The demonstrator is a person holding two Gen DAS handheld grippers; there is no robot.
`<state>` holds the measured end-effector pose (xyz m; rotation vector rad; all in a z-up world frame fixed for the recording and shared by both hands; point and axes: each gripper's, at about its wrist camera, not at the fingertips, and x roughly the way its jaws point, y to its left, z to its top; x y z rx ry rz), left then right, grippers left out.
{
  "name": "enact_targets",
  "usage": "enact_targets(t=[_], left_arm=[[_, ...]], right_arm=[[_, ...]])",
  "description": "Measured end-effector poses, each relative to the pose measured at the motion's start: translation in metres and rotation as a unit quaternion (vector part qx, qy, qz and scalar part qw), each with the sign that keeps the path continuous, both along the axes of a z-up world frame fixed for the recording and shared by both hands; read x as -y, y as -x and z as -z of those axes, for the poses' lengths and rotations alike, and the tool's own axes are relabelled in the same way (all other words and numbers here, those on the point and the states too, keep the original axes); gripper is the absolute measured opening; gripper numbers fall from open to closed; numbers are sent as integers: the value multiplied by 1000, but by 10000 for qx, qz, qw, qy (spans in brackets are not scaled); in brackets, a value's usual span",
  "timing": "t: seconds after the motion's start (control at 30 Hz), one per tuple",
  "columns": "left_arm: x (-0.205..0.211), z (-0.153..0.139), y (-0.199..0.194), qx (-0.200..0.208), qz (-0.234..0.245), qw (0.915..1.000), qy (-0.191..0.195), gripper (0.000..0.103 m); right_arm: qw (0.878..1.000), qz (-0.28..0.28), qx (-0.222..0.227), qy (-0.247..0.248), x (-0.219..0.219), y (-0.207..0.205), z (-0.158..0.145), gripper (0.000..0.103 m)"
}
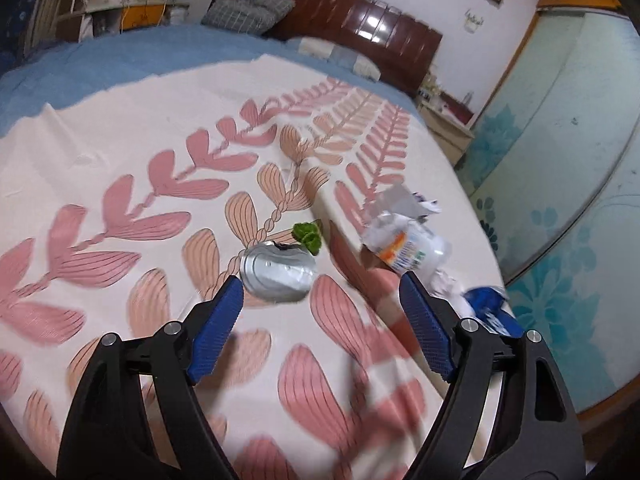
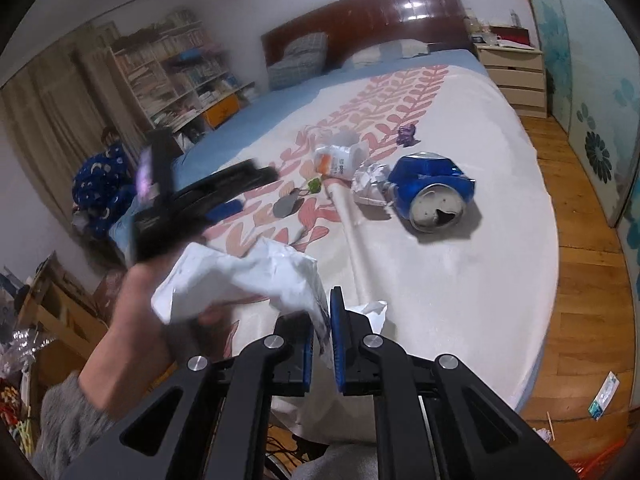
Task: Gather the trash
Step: 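Grasp the silver foil with the right tool while the left tool grasps the can lid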
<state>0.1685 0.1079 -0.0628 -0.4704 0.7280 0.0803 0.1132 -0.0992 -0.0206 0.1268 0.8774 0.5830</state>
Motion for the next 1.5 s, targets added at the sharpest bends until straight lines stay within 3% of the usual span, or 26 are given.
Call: enact_targets(t=[0.17,0.33,0.4,0.47,0.53,0.63,0.7,0.77,0.83,1.2,1.23,1.27,1.4,1.5], left_arm=[[-12,27,-37,-567,147,9971,485,80],[-10,38,-45,-842,182,9951,490,78],[-11,40,-45,-893,156,9947,491,65],[-16,43,-45,-917,61,9941,579,38],[-22,47,-44,-911,-60,9928,776,32],[-24,47,-46,-874,-119,9925,843,33],[-23,46,-47,-854,-95,9931,800,40],[-21,41,-47,-803,-148,9944,678,69],[-21,37,-50,-841,-316,9947,493,74],[-26,47,-90,-1042,-426,9932,284,77],[-27,47,-90,-1038,-478,9930,287,72],[-29,48,-88,-1041,-568,9925,300,58],[-41,49,-76,-731,-618,9922,794,57],[-42,43,-61,-501,-682,9923,909,57]], right_arm=[[9999,-100,-124,-31,-8,-6,3,11],[9994,-49,-302,-140,-9,-13,7,11],[9991,-40,-371,-182,-8,-16,8,11],[9989,-11,-424,-207,-6,-18,10,11],[9987,10,-463,-223,-5,-19,10,11],[9986,60,-469,-239,-2,-19,10,11],[9986,79,-453,-242,-1,-18,10,11],[9986,89,-459,-251,-1,-18,10,11],[9986,86,-461,-256,-1,-17,9,11],[9987,38,-471,-206,-7,-19,10,12],[9986,46,-479,-209,-7,-19,10,12],[9985,60,-493,-212,-7,-20,11,11],[9986,71,-478,-218,-7,-19,9,12],[9987,69,-451,-223,-5,-18,8,11]])
